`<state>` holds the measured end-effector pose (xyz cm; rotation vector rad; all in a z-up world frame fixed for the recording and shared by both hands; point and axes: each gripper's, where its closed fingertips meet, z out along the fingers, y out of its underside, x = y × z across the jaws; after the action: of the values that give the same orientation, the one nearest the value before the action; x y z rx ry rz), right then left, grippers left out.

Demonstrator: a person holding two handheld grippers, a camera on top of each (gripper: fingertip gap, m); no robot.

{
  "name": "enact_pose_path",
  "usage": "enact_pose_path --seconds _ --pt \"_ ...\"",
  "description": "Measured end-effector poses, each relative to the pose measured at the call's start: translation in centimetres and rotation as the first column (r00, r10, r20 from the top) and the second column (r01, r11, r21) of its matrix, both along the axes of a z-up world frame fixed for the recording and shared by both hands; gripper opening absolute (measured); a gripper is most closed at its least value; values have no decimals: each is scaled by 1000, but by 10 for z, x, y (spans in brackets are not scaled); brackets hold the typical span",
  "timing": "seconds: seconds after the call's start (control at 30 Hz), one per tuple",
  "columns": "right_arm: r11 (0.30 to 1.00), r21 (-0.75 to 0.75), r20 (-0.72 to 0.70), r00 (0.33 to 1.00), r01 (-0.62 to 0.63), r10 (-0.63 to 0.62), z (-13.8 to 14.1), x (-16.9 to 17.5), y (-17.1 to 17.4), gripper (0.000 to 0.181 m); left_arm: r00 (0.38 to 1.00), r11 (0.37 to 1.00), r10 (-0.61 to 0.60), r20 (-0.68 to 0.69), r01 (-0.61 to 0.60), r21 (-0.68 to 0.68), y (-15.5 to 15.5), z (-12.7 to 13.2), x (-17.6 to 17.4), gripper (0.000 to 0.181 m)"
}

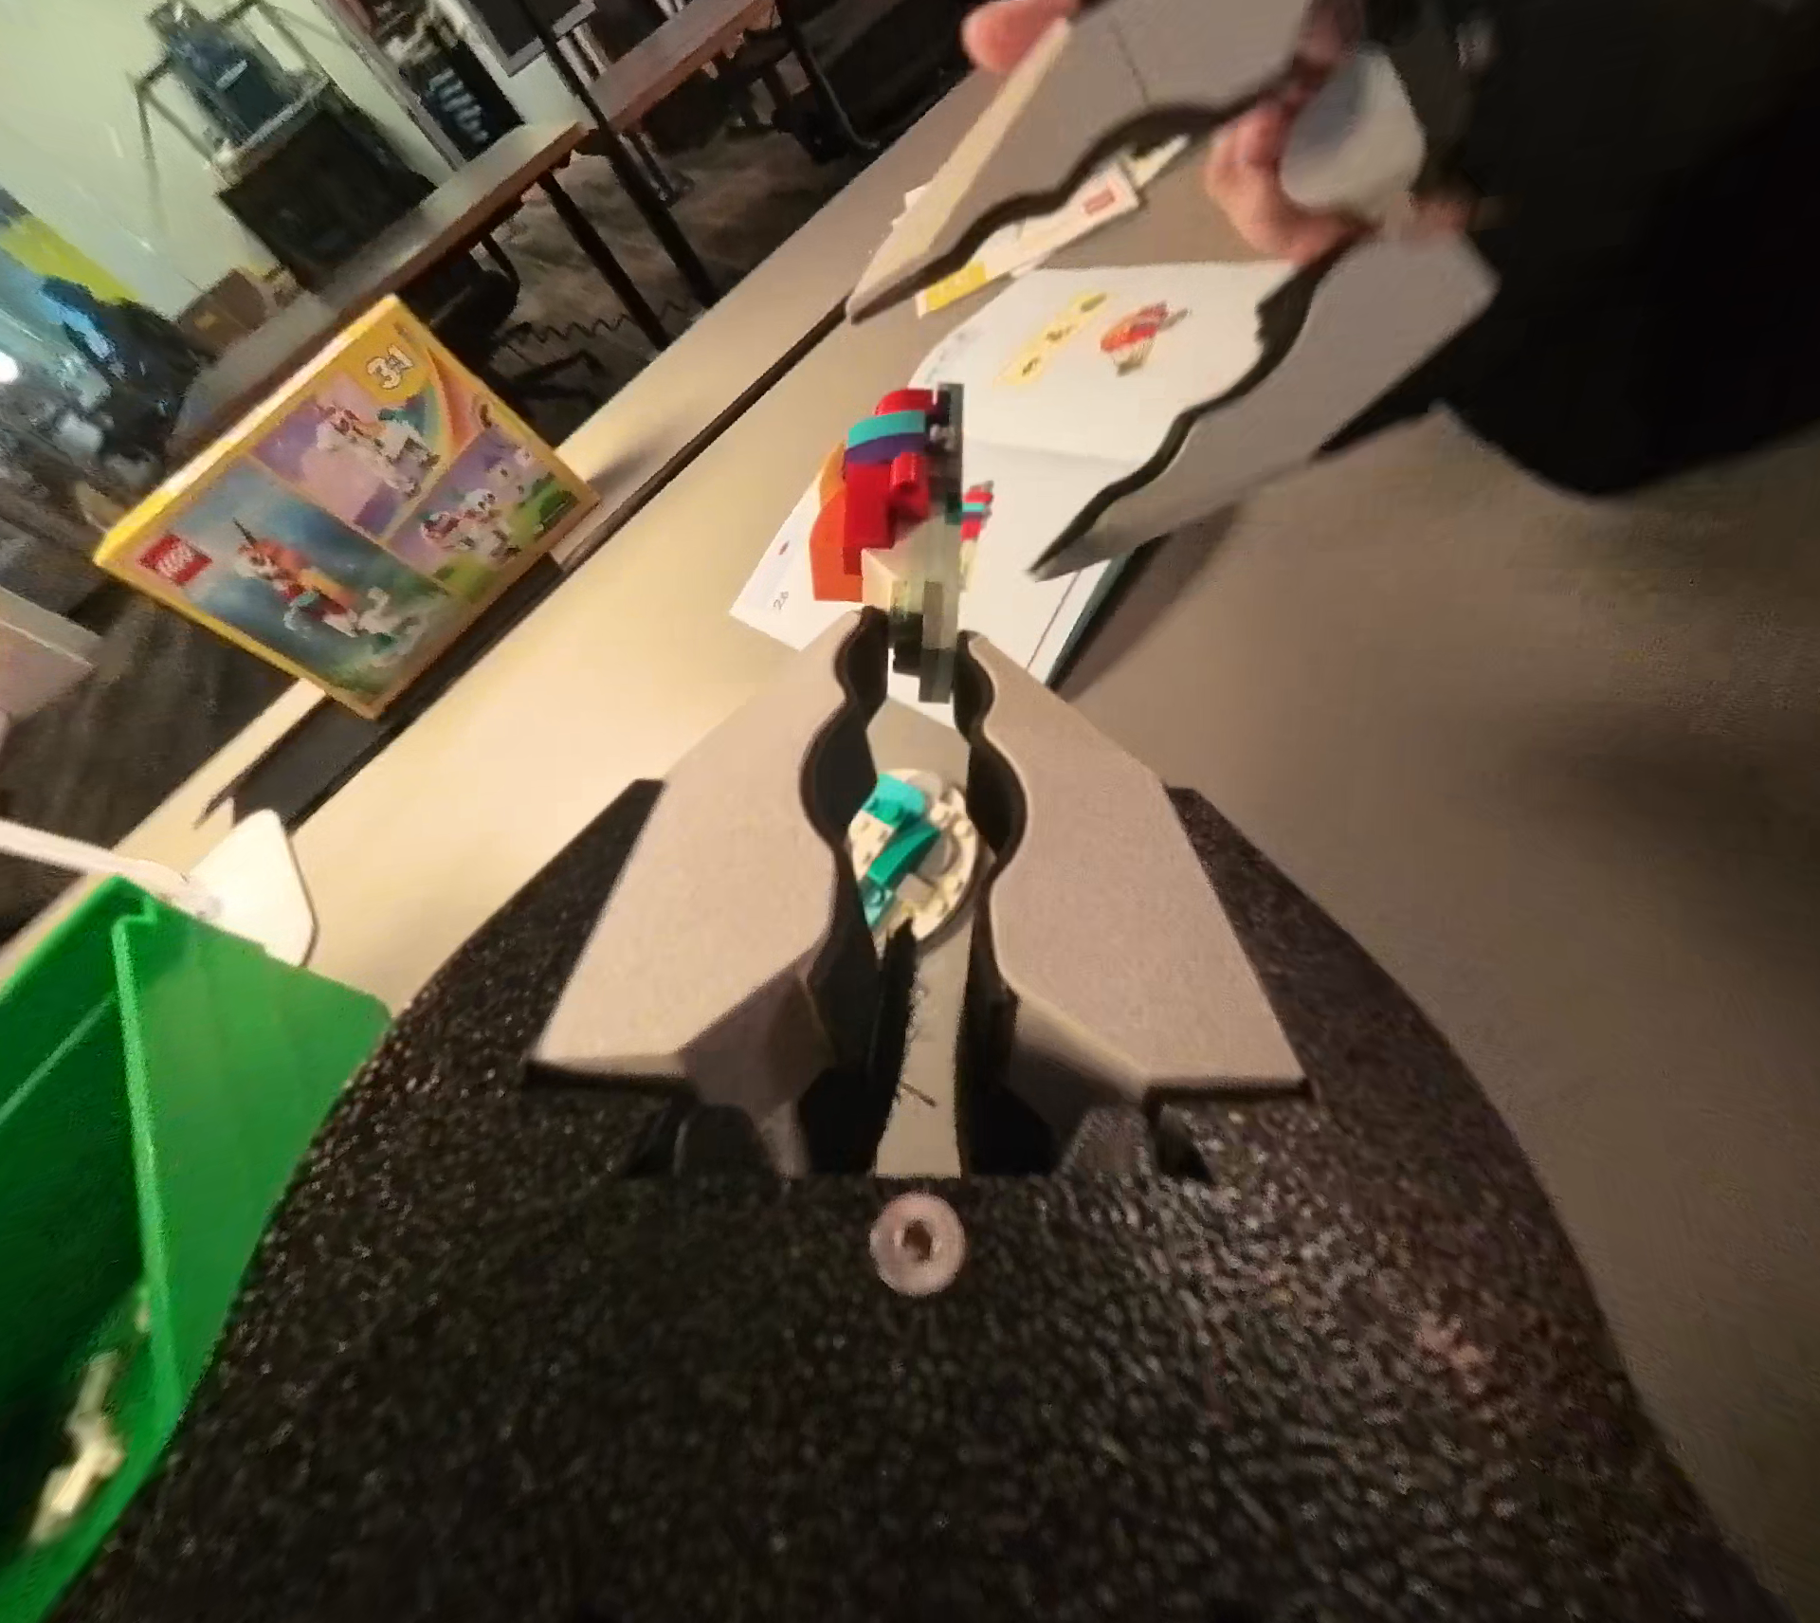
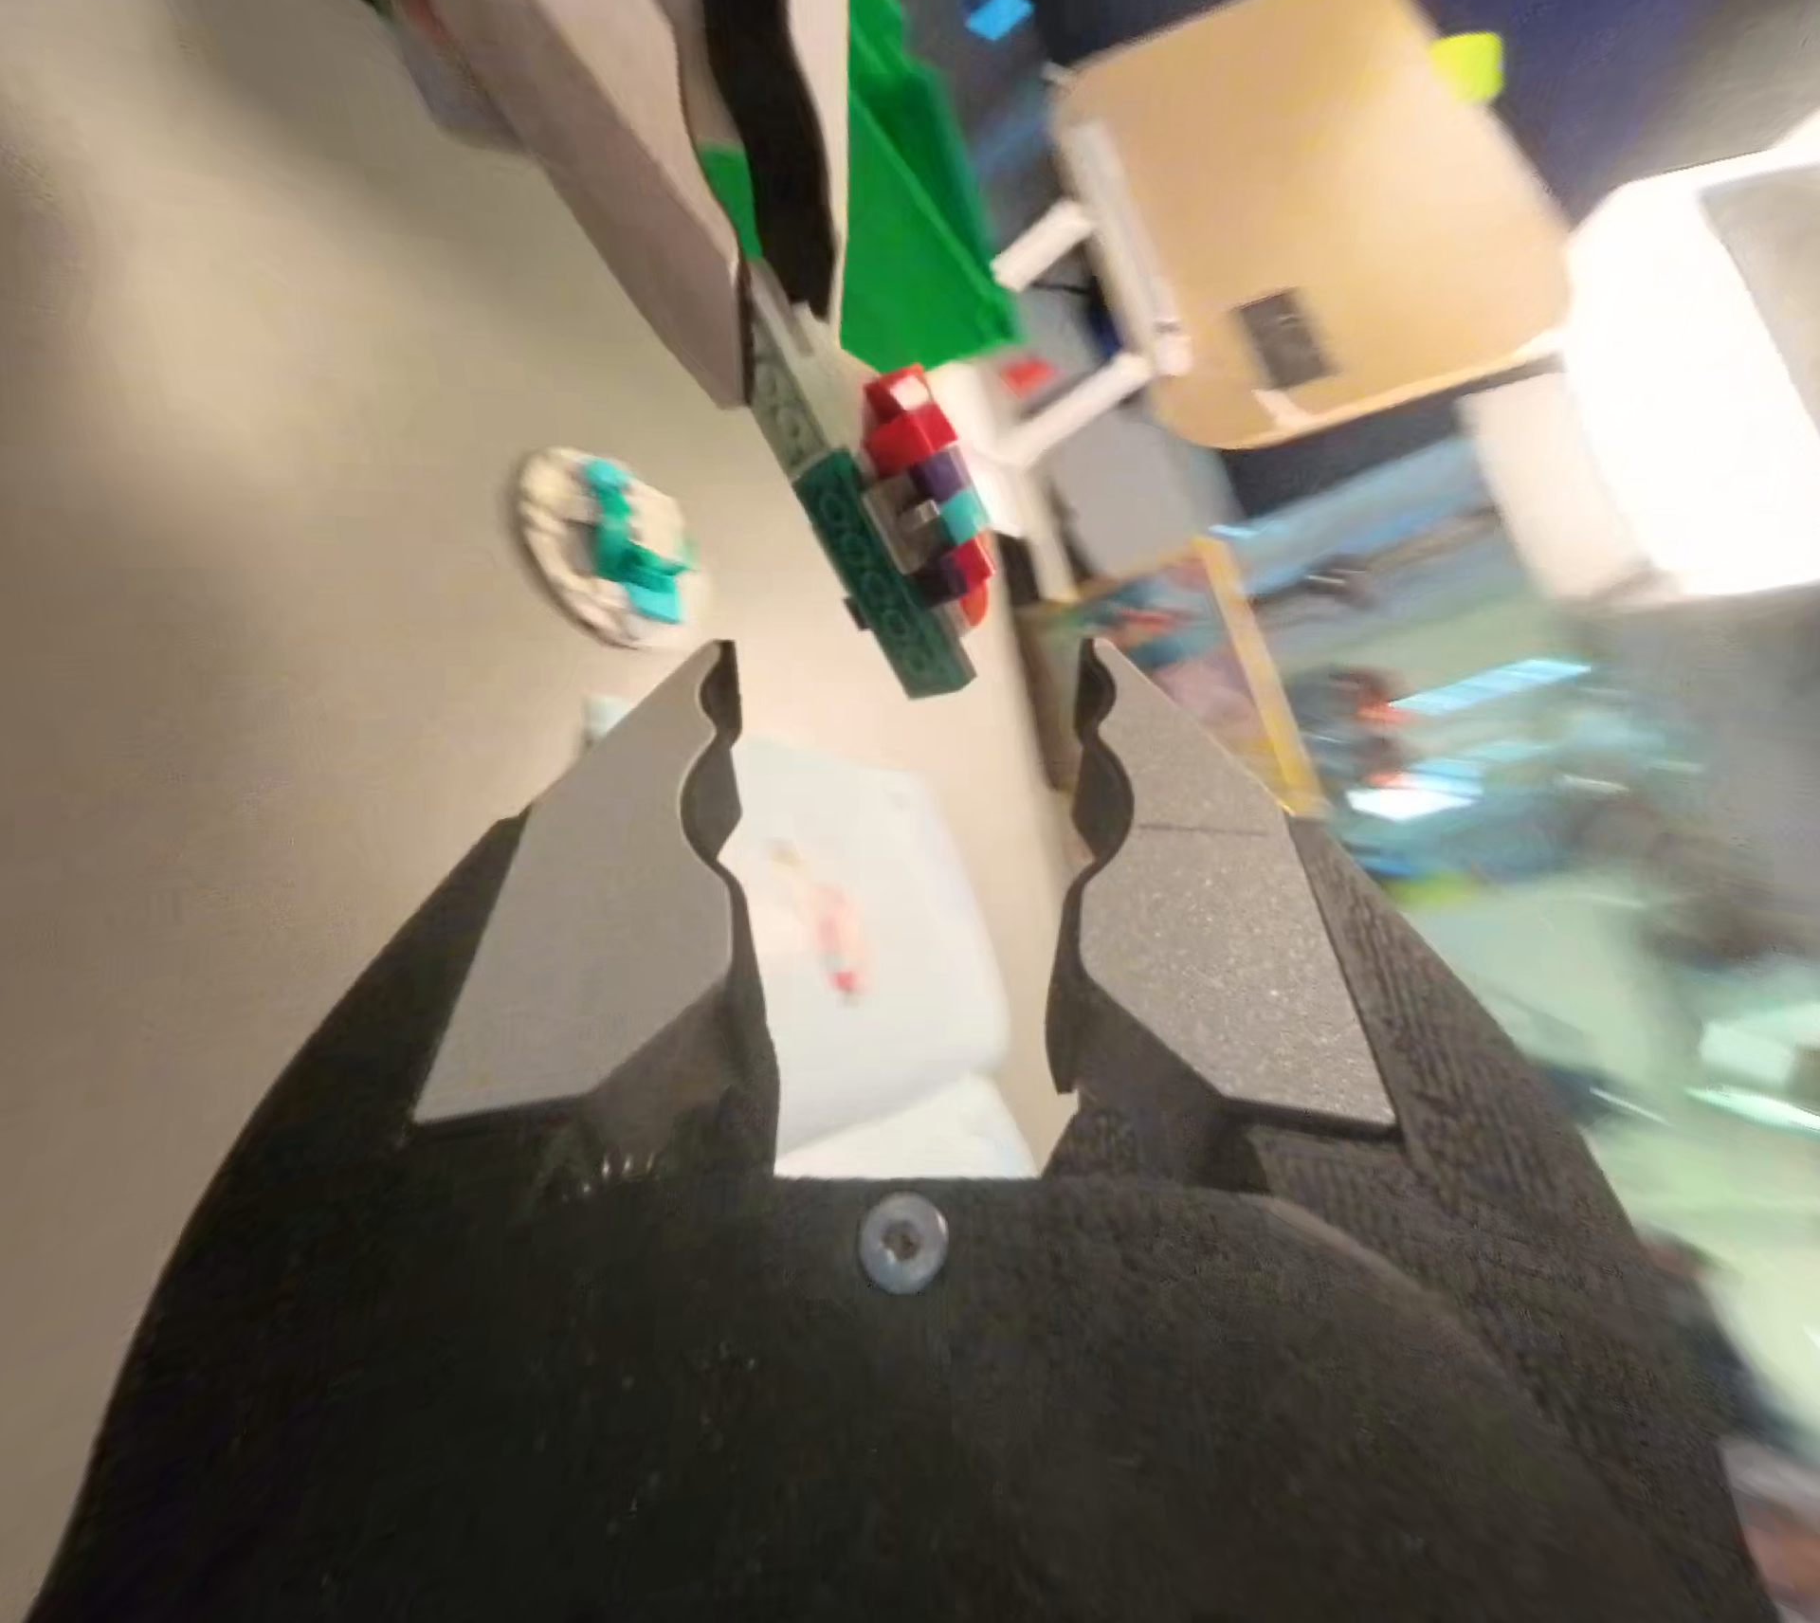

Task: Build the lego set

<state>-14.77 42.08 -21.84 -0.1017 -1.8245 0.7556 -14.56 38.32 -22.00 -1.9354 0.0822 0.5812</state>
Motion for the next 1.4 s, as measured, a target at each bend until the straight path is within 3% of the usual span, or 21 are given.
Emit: enact_pose_path --seconds 0.1,0.2,0.33,0.43,0.5,0.53,0.63,0.73,0.83,0.97,1.07,1.13,1.23,1.3,1.37,1.4 --pt "950 -237 299 916 -202 269 0 28 -14 64 984 998 -59 -168 53 -38 -5 -9 2 10" --pt "884 -434 497 773 -174 396 7 33 -18 65 937 986 -155 -313 128 -103 -5 -21 12 11" --pt "863 -491 689 555 -116 467 -11 38 -19 57 838 951 -307 -451 249 -185 -3 -33 32 11" --pt "820 -563 767 304 -101 565 -18 58 -29 50 757 933 -359 -546 279 -227 -2 -31 43 11" --pt "836 -535 795 262 -120 547 -27 64 -29 42 734 932 -363 -574 285 -225 -2 -26 47 13" --pt "846 -515 800 277 -137 532 -30 64 -29 29 731 929 -369 -574 291 -227 -2 -26 49 15" --pt "863 -480 805 312 -156 504 -36 66 -27 28 777 942 -335 -533 295 -162 -1 -28 50 18" --pt "929 -342 810 457 -140 367 -57 54 -14 28 891 967 -246 -383 251 -38 -4 -29 41 37" --pt "969 -197 783 571 -148 247 -82 52 -3 28 968 970 -123 -220 164 180 -10 -10 23 45" --pt "975 -143 739 637 -169 219 -97 55 -2 28 989 936 45 -139 7 352 -19 13 -11 51" --pt "980 -149 722 662 -134 200 -96 51 -3 29 993 904 89 -77 -48 424 -21 21 -22 55" --pt "979 -158 721 663 -126 202 -95 53 -2 39 995 882 96 -39 -67 466 -21 26 -26 58" --pt "950 -298 639 720 -94 271 -68 49 5 54 995 802 72 69 -99 590 -18 49 -34 60" --pt "887 -458 439 856 -49 274 -30 32 25 56 990 752 43 137 -122 647 -13 61 -43 65" --pt "812 -583 133 986 -2 98 11 13 71 55 983 726 13 185 -136 674 -5 66 -52 71" --pt "782 -623 -15 999 13 -28 29 10 98 55 981 721 5 192 -137 680 0 66 -57 75"
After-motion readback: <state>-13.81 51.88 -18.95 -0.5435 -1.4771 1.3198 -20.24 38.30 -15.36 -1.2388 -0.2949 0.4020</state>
